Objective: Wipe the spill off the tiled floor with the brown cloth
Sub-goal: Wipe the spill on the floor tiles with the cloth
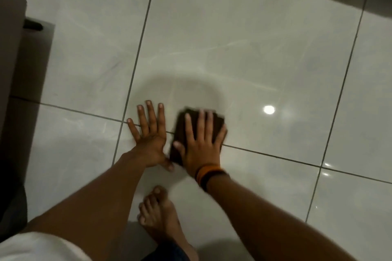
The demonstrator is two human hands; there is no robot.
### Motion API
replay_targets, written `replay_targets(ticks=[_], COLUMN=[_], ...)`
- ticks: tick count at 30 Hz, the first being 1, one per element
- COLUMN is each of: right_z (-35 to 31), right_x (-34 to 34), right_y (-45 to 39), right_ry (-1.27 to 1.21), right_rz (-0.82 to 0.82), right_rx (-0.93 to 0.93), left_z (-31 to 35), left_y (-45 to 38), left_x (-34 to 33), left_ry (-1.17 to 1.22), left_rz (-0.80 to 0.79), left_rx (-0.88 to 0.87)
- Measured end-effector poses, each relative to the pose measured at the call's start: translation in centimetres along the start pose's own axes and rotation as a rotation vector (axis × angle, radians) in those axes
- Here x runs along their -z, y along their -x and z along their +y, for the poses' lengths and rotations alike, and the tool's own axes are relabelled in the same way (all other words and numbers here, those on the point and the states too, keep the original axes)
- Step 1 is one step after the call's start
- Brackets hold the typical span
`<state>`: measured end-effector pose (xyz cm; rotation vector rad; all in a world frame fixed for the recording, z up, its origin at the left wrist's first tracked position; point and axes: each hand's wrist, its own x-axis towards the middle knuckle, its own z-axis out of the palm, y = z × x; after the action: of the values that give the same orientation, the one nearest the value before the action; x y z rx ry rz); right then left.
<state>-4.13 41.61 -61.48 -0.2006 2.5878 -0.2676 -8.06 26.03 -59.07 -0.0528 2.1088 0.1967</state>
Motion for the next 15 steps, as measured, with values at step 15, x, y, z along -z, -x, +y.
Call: replay_targets(ticks=[15], right_z=[13.3], right_x=[7.5], right_y=[7.8], right_ry=[-0.306], right_rz=[-0.036], right_rx=[-0.639], left_z=[10.7], left_y=[6.9], left_x=[-0.6], left_ry=[0.658], left_rz=[0.347], left_rx=[0.166])
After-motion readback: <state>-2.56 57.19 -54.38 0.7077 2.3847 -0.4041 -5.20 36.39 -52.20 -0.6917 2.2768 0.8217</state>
